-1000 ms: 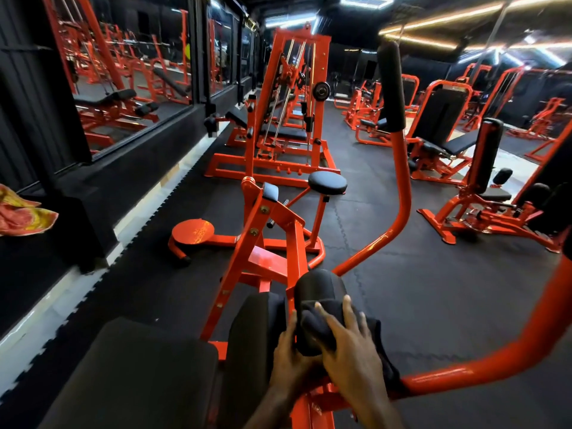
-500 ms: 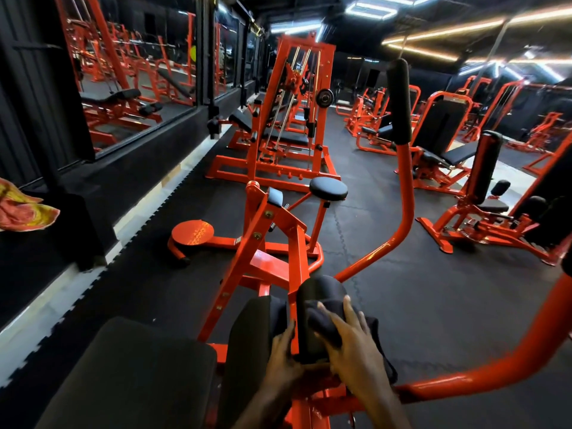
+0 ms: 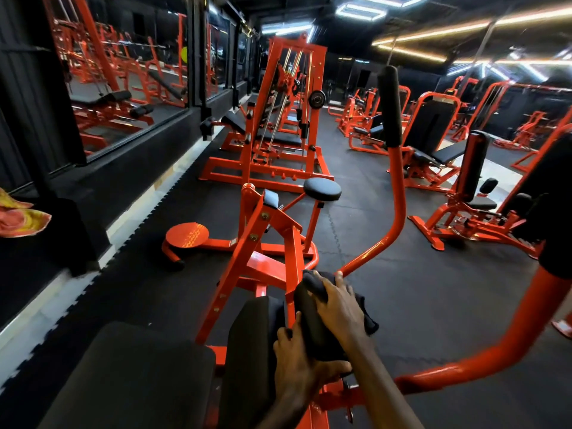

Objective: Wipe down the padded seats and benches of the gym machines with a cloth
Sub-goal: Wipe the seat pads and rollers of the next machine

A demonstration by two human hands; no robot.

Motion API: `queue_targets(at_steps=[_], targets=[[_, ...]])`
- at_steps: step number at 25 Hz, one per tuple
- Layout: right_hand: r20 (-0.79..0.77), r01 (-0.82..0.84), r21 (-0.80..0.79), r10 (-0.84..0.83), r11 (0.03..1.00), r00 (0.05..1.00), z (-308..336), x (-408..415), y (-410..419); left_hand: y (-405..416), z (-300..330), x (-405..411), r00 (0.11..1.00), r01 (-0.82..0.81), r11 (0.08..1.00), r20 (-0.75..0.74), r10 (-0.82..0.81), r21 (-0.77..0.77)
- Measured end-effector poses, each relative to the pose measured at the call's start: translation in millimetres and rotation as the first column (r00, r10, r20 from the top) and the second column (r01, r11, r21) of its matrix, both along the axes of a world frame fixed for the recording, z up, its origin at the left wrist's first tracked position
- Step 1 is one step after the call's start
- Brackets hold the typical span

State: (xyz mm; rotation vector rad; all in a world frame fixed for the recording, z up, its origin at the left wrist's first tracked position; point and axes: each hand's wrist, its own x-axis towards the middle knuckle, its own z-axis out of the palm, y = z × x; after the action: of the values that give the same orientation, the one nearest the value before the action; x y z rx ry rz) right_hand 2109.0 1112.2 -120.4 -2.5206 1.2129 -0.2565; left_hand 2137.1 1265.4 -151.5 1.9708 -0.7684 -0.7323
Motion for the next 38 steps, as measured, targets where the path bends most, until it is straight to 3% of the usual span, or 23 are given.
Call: queue_targets(at_steps=[2,6,8,13,16,19,21,24,28,31,35,38], targets=[[0.028,-0.06,-0.02,0.06,0.998,0.998,-2.9,-33.3,26.8,0.7,1.9,-2.3,0.997,-0.008,1.0,0.076,0.006,0.029],[-0.074,-0.09,-0.077,0.084,0.993,0.994,-5.4,-54.9,60.1,-1.2,-0.3,-0.1,0.983,-0.032,0.997,0.18,0.018,0.07],[-0.088,-0.067,-0.081,0.06,0.994,0.994,-2.3,-34.4,45.6,-1.4,0.3,-0.5,0.986,0.04,0.991,0.158,-0.06,0.129],[-0.115,-0.005,0.001,0.005,1.0,0.993,16.2,16.6,13.3,14.0,5.4,15.8,0.984,0.156,0.983,0.069,-0.163,0.101],[-0.123,-0.008,-0.081,-0.002,0.997,0.992,13.9,-2.0,43.7,27.6,-8.8,33.5,0.976,0.216,0.975,0.017,-0.217,0.055],[-0.146,-0.112,-0.086,0.099,0.99,0.984,6.0,-44.4,79.7,42.5,-21.4,43.2,0.967,0.234,0.972,0.099,-0.233,0.007],[-0.077,-0.169,-0.019,0.167,0.985,0.983,9.8,-71.9,90.2,59.2,2.6,42.2,0.958,0.245,0.969,0.153,-0.244,0.01],[0.167,-0.258,0.033,0.249,0.966,0.954,22.0,-120.3,101.6,71.7,43.6,38.0,0.91,0.342,0.936,0.219,-0.351,0.08],[0.425,-0.298,0.267,0.165,0.916,0.89,31.7,-207.6,112.3,67.5,93.6,4.9,0.783,0.526,0.832,0.281,-0.555,0.179],[0.363,-0.223,0.42,0.062,0.88,0.93,23.3,-292.8,92.9,49.3,118.5,-51.1,0.603,0.681,0.66,0.267,-0.751,0.318],[0.219,-0.058,0.363,-0.025,0.93,0.976,8.3,-404.1,35.0,-5.6,119.8,-153.9,0.286,0.671,0.422,0.313,-0.906,0.61],[0.164,-0.021,0.285,-0.028,0.958,0.986,5.1,-461.7,-4.1,-51.0,110.9,-217.7,0.174,0.607,0.38,0.351,-0.92,0.698]])
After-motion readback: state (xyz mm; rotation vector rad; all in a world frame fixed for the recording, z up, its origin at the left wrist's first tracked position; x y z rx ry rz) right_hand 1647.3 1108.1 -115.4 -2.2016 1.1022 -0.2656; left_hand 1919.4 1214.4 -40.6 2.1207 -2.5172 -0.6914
